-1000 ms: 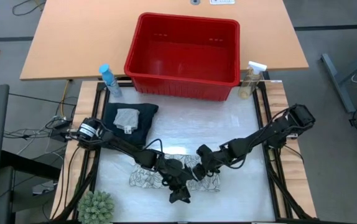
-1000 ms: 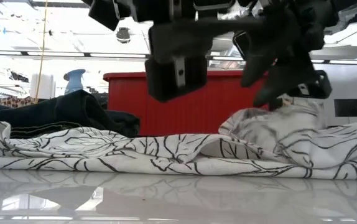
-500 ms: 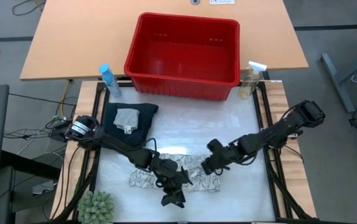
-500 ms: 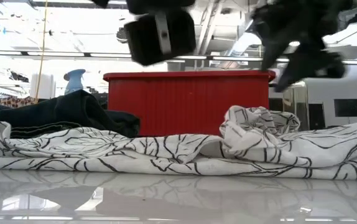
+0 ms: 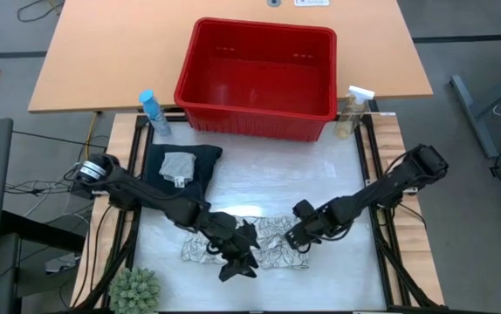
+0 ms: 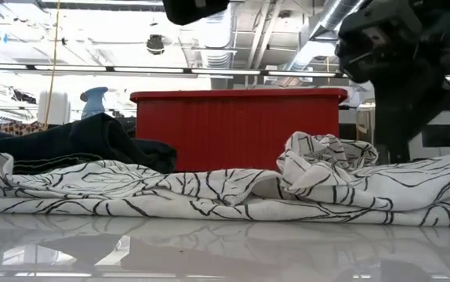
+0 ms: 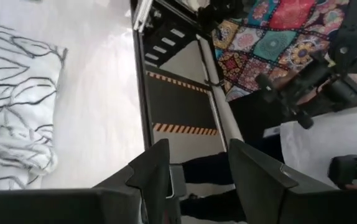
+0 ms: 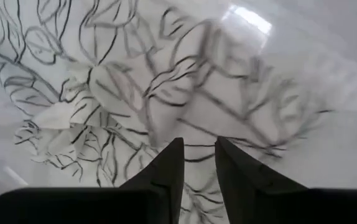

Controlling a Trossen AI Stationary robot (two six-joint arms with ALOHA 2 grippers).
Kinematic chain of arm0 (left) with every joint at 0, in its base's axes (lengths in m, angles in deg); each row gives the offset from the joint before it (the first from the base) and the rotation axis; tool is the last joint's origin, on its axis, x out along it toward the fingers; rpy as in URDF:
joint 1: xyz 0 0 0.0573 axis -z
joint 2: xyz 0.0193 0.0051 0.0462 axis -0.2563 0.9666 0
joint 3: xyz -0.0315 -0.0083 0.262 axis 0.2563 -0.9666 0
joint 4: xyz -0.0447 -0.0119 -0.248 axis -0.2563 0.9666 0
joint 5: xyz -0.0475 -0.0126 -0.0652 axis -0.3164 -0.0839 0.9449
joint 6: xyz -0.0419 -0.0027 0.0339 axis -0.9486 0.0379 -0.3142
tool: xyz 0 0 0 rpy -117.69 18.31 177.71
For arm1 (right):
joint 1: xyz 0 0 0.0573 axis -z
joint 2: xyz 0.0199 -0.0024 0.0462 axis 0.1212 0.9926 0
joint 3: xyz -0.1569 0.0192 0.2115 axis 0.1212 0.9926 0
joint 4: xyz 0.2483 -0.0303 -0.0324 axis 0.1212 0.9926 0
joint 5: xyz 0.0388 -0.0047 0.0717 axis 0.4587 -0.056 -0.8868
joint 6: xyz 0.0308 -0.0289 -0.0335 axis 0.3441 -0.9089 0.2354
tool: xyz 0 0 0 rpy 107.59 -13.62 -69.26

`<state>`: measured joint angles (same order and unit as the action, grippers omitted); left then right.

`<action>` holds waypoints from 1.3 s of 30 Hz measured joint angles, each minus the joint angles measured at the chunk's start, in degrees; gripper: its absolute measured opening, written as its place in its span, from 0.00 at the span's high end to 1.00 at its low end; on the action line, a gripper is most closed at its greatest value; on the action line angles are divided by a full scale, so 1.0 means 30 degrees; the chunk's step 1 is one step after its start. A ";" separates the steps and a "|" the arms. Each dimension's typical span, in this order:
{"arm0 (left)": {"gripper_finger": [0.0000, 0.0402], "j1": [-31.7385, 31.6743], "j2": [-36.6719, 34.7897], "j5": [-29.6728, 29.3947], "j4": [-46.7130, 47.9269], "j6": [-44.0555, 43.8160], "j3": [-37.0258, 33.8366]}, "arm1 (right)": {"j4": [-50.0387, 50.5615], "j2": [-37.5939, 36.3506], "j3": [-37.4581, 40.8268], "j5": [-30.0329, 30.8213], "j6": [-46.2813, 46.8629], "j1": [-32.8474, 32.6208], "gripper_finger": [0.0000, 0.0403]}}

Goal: Fold Laundry from Bin
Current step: Fold the white patterned shirt

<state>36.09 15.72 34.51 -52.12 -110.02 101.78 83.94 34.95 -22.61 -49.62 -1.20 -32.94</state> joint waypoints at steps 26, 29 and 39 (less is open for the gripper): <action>0.61 0.0105 -0.0736 -0.0224 0.0905 0.0839 0.0000 | -0.3753 0.3509 -0.2637 -0.0735 -0.6346 0.3630 0.71; 0.61 0.0174 -0.0736 0.0190 0.0890 0.0909 0.0000 | -0.4743 0.3430 -0.2637 -0.0735 -0.7344 0.4126 0.71; 0.61 0.0832 -0.1435 0.0300 0.1082 0.0900 0.0000 | -0.3665 0.2233 -0.2637 0.0300 -0.5694 0.1205 0.74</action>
<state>38.58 11.41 35.41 -48.87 -107.32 101.78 72.94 41.65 -30.52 -48.72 -18.28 -29.32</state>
